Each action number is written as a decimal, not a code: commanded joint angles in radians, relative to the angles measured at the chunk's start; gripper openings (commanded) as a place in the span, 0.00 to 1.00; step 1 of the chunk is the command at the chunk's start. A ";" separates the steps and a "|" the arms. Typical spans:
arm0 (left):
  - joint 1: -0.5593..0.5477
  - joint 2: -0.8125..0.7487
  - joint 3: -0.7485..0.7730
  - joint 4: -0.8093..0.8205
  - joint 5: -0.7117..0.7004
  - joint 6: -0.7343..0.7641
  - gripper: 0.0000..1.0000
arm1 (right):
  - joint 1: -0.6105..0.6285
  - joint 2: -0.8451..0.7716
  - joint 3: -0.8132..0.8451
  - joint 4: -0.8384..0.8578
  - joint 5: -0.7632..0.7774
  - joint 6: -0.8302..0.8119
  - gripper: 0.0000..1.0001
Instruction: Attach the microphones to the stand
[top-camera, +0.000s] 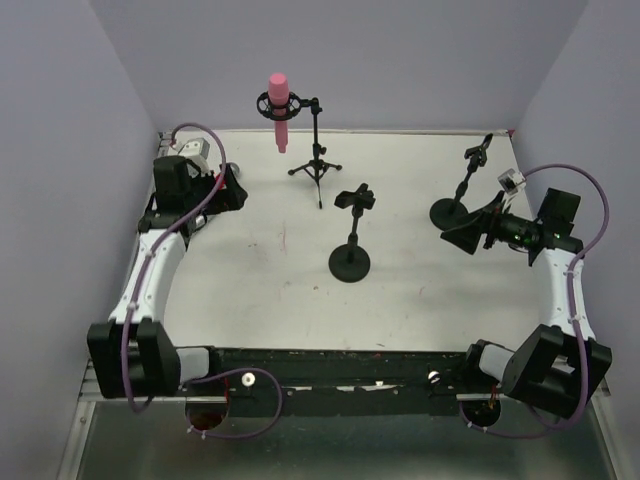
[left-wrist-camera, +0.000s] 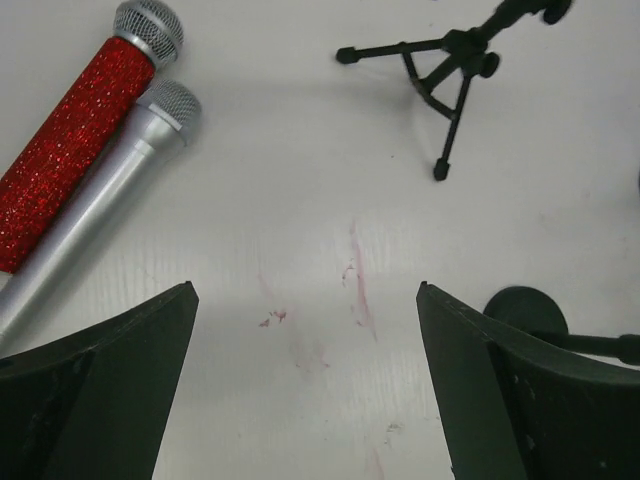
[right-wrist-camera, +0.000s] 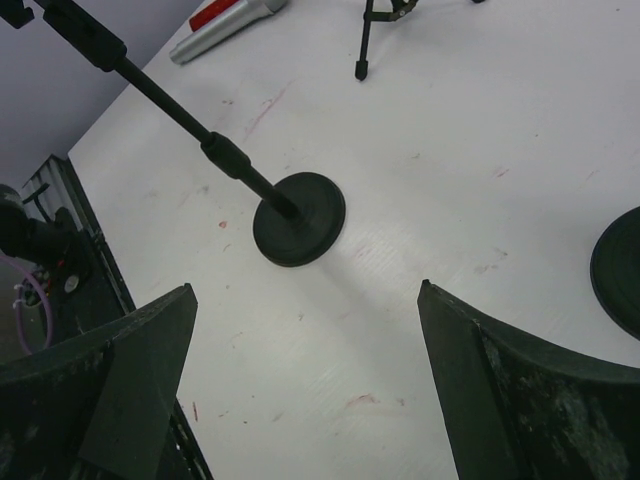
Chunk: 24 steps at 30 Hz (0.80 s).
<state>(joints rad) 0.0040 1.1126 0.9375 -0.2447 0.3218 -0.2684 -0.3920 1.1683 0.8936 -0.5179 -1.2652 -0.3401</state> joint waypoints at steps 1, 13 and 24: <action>0.057 0.278 0.248 -0.217 -0.036 0.089 0.98 | -0.001 -0.030 -0.019 0.050 0.021 0.029 1.00; 0.117 0.771 0.688 -0.390 -0.391 0.388 0.72 | -0.002 0.004 0.014 -0.011 0.039 0.003 1.00; 0.129 0.958 0.866 -0.472 -0.423 0.420 0.58 | -0.001 0.059 0.051 -0.088 0.015 -0.054 1.00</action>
<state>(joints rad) 0.1326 2.0315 1.7432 -0.6624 -0.0494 0.1204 -0.3920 1.2152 0.9115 -0.5552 -1.2434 -0.3584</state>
